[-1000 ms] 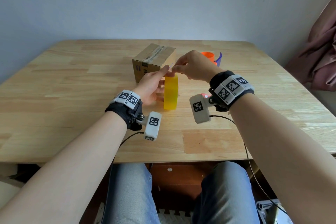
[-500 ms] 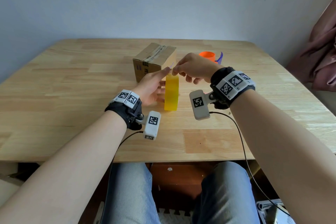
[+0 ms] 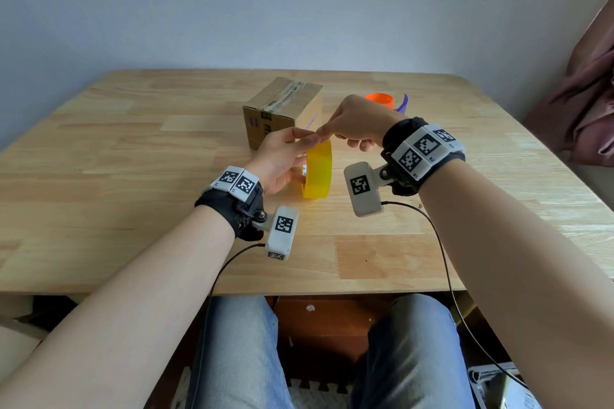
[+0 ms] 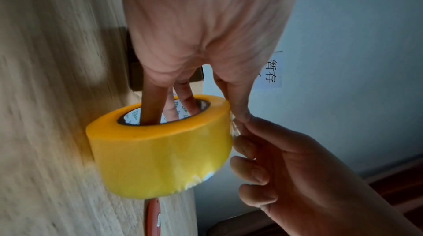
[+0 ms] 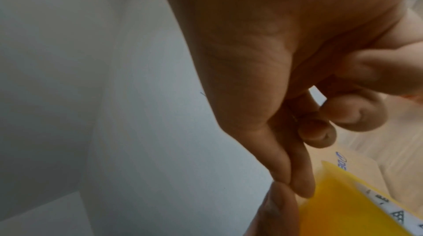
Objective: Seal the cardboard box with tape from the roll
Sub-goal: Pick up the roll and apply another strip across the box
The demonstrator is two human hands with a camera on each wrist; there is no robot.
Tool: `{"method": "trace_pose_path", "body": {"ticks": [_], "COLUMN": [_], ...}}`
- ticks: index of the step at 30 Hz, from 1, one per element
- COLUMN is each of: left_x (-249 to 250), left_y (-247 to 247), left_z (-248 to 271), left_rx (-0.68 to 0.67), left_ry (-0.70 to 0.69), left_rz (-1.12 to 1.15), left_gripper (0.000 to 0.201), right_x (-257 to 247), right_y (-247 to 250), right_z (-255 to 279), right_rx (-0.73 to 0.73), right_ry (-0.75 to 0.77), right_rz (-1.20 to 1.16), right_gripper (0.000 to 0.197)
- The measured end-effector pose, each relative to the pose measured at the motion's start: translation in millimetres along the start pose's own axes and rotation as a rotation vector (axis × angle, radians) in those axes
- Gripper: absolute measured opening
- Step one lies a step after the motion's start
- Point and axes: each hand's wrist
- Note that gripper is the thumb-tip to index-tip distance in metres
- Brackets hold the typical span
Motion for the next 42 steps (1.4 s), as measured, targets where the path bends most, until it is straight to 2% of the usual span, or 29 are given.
{"method": "trace_pose_path", "body": {"ticks": [5,10,16,20,22,27,31,34,42], "left_x": [1,-1,-4,-3,0,5,8,7,7], "left_y": [-2,-1,1,-1,-1,2,-3,-2,-3], "left_z": [0,0,0,3,5,7,9,11,14], "left_rx": [-0.003,-0.011,0.012,0.017,-0.010,-0.013,-0.006,-0.014,-0.012], "left_ry": [0.004,-0.017,0.000,0.015,0.020,0.036,0.010,-0.012,0.018], "left_rz": [-0.028,0.018,0.017,0.012,0.008,-0.013,-0.021,0.006,0.000], "left_gripper": [0.016,0.034,0.023,0.018,0.019,0.021,0.015,0.022,0.017], "right_x": [0,0,-2,1,3,7,10,8,5], "right_y": [4,4,3,4,5,3,-2,-2,-4], "right_z": [-1,0,2,0,2,5,1,1,5], "right_rx": [0.008,-0.006,-0.020,0.056,0.107,-0.008,0.016,-0.046,-0.081], "right_ry": [-0.011,-0.009,-0.026,0.019,0.074,0.090,0.077,0.021,-0.019], "right_rz": [-0.110,-0.092,-0.045,-0.056,-0.070,-0.092,-0.059,-0.121,-0.134], "right_gripper": [0.034,0.031,0.035,0.046,0.037,0.032,0.030,0.028,0.025]}}
Point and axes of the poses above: each hand's wrist, its own z-axis away from the middle knuckle, its own y-axis out of the back of the hand, x = y × z, and after that the axes turned 1 degree about -y, right-handed
